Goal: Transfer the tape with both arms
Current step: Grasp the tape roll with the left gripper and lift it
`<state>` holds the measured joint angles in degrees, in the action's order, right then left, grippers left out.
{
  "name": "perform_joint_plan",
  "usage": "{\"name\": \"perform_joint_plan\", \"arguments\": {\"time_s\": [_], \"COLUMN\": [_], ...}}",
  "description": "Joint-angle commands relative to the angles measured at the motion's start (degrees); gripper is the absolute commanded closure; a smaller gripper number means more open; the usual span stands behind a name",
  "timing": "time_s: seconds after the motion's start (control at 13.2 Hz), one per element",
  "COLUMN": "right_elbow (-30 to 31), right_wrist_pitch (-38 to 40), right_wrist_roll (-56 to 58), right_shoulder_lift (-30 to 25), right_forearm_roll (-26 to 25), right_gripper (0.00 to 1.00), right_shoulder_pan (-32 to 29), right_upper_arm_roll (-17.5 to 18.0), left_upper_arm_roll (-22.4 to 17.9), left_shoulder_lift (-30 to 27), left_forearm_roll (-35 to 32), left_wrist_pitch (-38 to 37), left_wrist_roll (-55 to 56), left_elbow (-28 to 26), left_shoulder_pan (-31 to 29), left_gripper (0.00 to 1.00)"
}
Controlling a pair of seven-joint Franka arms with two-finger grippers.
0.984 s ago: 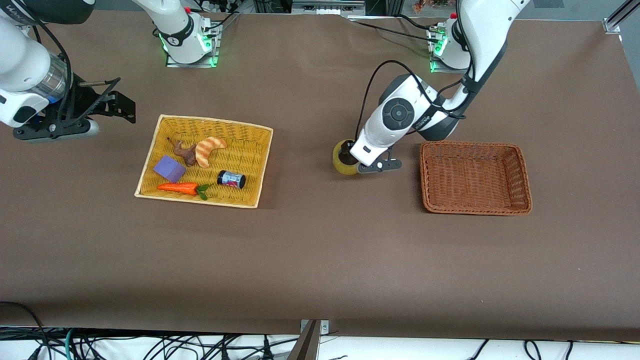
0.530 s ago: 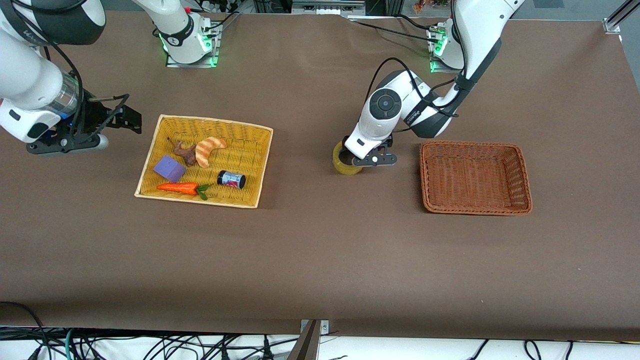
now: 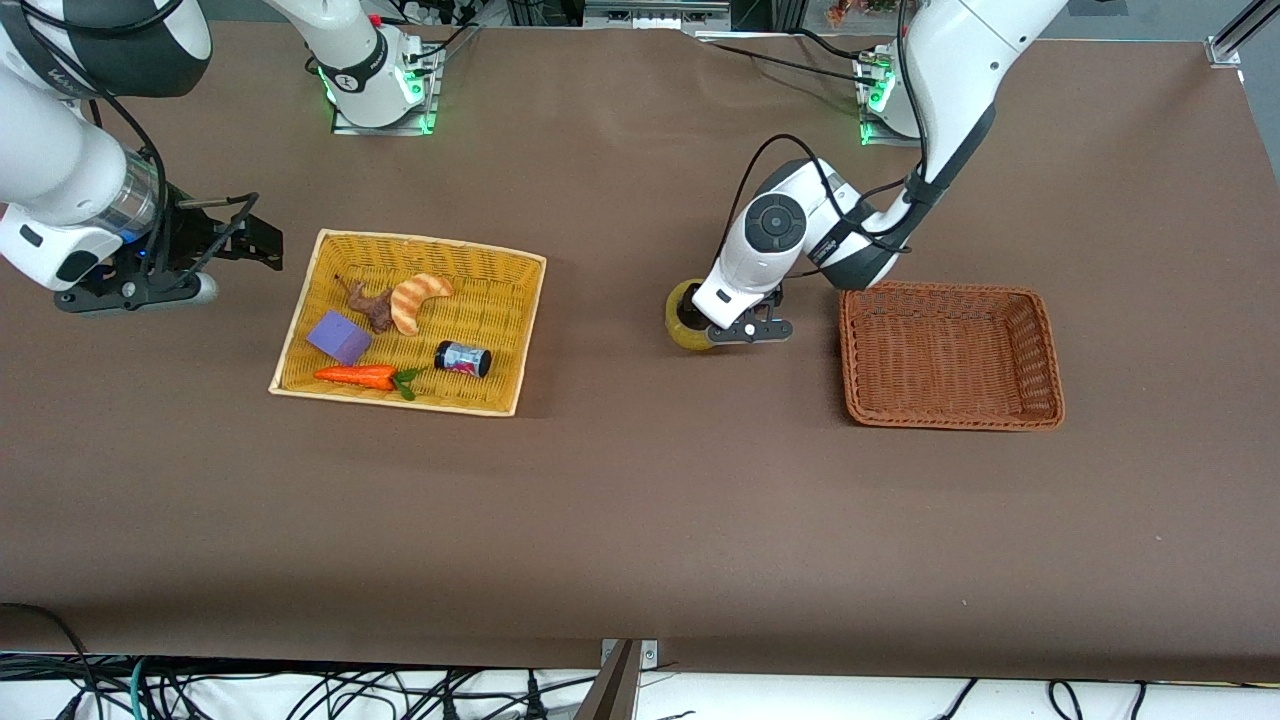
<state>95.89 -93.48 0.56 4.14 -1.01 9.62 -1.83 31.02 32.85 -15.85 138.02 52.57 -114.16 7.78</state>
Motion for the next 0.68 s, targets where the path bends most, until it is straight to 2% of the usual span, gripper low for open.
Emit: {"name": "perform_joint_plan", "arguments": {"time_s": [0.0,0.3,0.38,0.45,0.53,0.61], "right_elbow": [0.8,1.0,1.0,1.1,1.1,1.1], "right_wrist_pitch": [-0.5,-0.4,-0.5,-0.4,-0.3,-0.3], "right_wrist_roll": [0.6,0.5,0.5,0.5,0.5,0.5], "right_shoulder_lift": [-0.5,-0.4,-0.4,-0.4,-0.5,-0.4], "right_forearm_roll": [-0.6,-0.6,-0.6,-0.6,-0.6,-0.6], "right_gripper": [0.00,0.00,0.00,0.00,0.00,0.00], "right_shoulder_pan": [-0.5,-0.5,-0.5,-0.5,-0.5,-0.5], "right_upper_arm_roll": [0.7,0.7,0.7,0.7,0.7,0.7], "left_upper_arm_roll": [0.4,-0.3,-0.3,-0.3,-0.2,-0.2], "left_shoulder_lift": [2.2,4.1,4.2,4.0,3.7,3.6], "left_forearm_roll": [-5.9,-7.0,-7.0,-6.8,-6.5,-6.4], "left_wrist_pitch": [2.2,4.2,4.2,4.2,4.0,3.9], "left_wrist_roll": [4.6,5.7,6.1,7.2,10.1,12.8], "left_elbow": [-0.1,0.2,0.2,0.3,0.3,0.5], "left_shoulder_pan": [-0.3,-0.3,-0.2,-0.3,-0.3,-0.3], "left_gripper": [0.00,0.01,0.16,0.63,0.96,1.00]}}
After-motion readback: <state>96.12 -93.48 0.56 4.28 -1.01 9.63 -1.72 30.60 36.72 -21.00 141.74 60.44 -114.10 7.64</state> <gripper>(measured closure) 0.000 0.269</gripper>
